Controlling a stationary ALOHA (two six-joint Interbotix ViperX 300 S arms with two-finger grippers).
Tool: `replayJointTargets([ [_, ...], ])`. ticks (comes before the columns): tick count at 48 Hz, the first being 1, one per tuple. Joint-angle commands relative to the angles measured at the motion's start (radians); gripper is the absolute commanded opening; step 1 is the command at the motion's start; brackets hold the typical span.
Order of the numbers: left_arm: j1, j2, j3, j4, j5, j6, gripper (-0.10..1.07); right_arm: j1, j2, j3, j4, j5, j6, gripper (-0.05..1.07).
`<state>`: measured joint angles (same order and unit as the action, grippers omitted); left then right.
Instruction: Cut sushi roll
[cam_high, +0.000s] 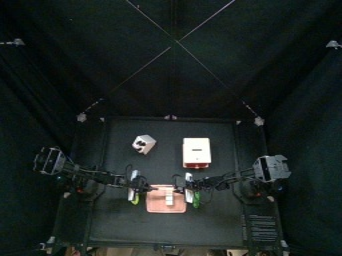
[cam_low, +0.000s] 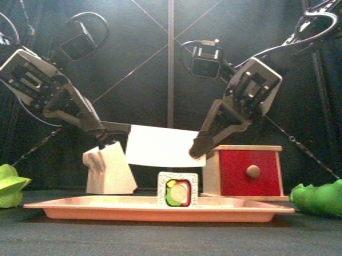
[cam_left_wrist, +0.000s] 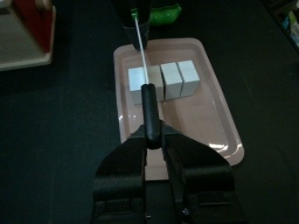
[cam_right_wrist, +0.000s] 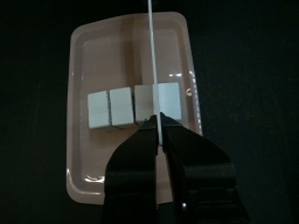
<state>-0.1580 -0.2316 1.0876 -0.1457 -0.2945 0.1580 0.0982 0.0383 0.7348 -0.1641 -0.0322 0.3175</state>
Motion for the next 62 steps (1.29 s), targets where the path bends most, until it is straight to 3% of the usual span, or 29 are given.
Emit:
replayJointTargets([
  [1,-0.005,-0.002,0.003,0.0,0.018,0.003,0.46,0.003,-0.006,0.003,0.002,0.025,0.002,0.28],
  [62,-0.012,0.026,-0.002,0.0,0.032,0.003,0.46,0.006,0.048,-0.021,0.002,0.072,0.002,0.27],
])
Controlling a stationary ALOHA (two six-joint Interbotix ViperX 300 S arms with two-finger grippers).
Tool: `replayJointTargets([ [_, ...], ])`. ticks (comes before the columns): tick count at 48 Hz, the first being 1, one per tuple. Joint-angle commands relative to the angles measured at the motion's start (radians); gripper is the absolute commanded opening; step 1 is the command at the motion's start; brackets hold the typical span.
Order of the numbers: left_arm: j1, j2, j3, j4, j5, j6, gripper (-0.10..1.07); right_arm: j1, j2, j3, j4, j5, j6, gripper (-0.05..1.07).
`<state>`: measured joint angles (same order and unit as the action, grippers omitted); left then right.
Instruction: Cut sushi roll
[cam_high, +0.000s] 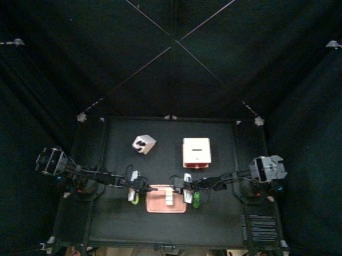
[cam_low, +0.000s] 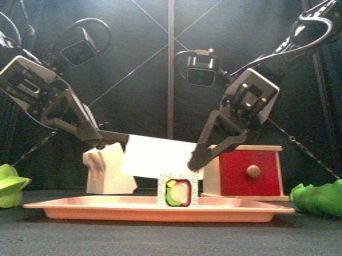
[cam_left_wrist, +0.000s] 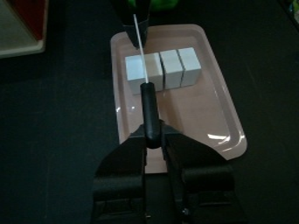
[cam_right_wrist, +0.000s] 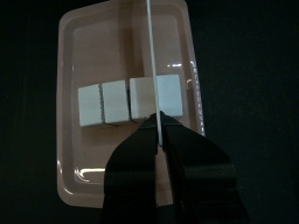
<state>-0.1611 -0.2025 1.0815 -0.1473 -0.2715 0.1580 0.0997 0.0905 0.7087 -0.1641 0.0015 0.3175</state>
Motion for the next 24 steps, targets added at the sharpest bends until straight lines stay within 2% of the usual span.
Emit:
replayJointTargets([
  [1,-0.009,-0.002,0.005,0.002,0.009,0.003,0.46,0.005,-0.003,0.003,0.002,0.04,0.002,0.27],
  [24,-0.009,0.04,-0.008,0.002,0.04,0.003,0.46,0.005,0.021,-0.008,0.002,0.058,0.002,0.27],
])
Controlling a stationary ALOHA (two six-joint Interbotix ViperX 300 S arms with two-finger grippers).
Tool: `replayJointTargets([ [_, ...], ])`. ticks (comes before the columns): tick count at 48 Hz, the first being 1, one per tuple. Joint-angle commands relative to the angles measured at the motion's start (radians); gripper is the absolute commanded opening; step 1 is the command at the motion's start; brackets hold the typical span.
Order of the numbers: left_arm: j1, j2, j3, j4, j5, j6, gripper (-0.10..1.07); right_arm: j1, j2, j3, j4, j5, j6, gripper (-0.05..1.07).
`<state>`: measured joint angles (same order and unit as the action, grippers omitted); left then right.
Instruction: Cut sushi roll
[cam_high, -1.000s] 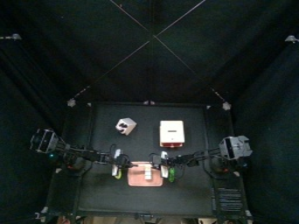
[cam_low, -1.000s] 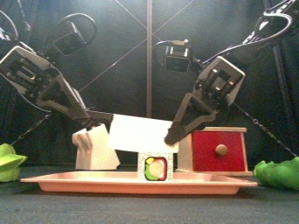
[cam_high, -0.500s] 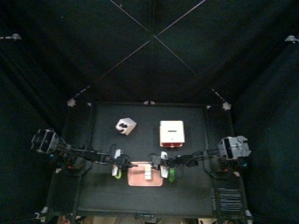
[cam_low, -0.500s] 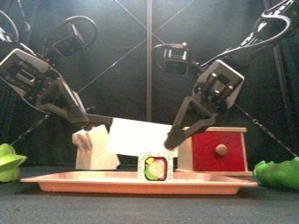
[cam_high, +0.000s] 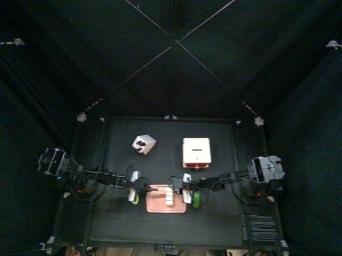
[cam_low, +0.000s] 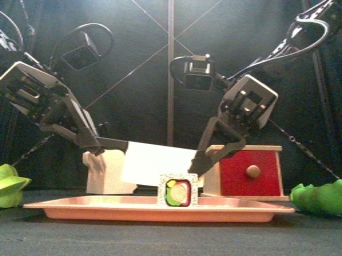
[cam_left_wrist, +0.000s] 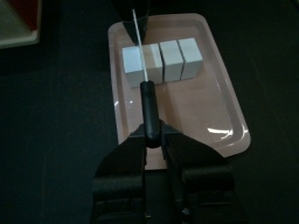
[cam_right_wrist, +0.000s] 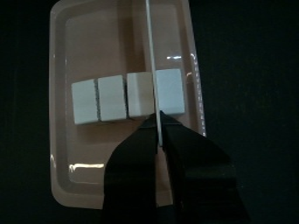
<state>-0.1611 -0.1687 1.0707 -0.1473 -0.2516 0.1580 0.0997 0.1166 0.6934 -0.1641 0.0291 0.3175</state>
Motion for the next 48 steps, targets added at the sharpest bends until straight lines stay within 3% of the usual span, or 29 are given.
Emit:
replayJointTargets([
  [1,-0.011,0.009,0.002,0.002,0.023,0.002,0.46,0.005,-0.003,0.008,0.002,0.032,0.002,0.27],
  [25,-0.011,0.091,-0.071,0.002,0.181,0.003,0.45,0.006,0.029,0.005,0.002,0.032,0.002,0.27],
  [48,-0.009,0.097,-0.081,0.003,0.193,0.005,0.45,0.006,0.04,-0.005,0.002,0.04,0.002,0.27],
])
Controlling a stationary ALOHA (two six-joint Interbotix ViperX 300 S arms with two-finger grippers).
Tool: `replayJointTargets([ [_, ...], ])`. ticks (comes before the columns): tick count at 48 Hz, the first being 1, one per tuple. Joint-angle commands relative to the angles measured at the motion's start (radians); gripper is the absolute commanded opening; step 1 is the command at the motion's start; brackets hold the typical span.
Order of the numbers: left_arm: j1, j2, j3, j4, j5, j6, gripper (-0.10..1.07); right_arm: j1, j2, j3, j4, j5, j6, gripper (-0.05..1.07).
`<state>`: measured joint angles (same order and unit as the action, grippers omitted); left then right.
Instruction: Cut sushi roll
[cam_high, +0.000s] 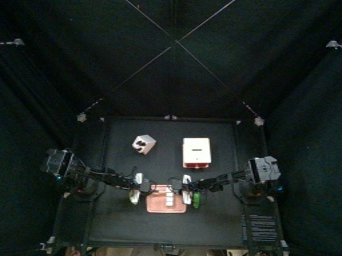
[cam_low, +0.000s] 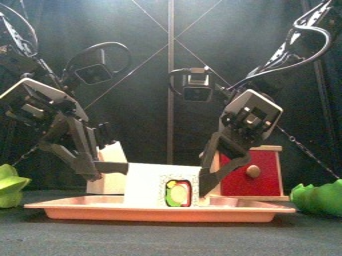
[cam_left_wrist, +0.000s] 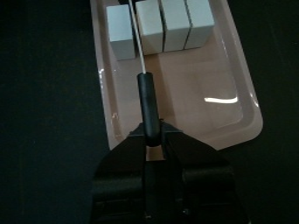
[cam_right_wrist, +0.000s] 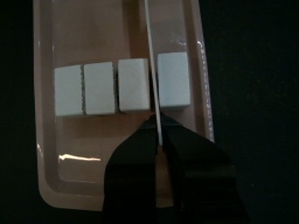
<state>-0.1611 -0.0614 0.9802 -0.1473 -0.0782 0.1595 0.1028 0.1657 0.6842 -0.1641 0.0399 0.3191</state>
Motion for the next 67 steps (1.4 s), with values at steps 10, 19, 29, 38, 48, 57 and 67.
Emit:
replayJointTargets([
  [10,-0.009,-0.057,0.012,0.005,0.02,0.003,0.45,0.008,-0.035,-0.012,0.002,0.064,0.0,0.27],
  [19,-0.011,-0.123,0.02,0.005,0.018,0.002,0.45,0.011,-0.081,-0.018,0.006,0.069,0.002,0.27],
  [29,-0.023,-0.176,0.037,0.005,0.005,0.006,0.45,0.023,-0.133,-0.015,0.005,0.058,0.002,0.27],
  [38,-0.037,-0.221,0.054,0.008,-0.037,0.006,0.45,0.028,-0.16,-0.009,0.003,0.032,0.002,0.27],
  [48,-0.06,-0.258,0.081,0.008,-0.08,0.005,0.45,0.041,-0.175,0.002,0.003,0.021,0.0,0.27],
  [57,-0.067,-0.253,0.095,0.006,-0.081,0.002,0.45,0.049,-0.169,0.012,0.003,0.021,0.002,0.27],
  [67,-0.1,-0.236,0.094,-0.023,-0.077,0.0,0.45,0.051,-0.15,0.012,0.009,0.02,0.002,0.27],
])
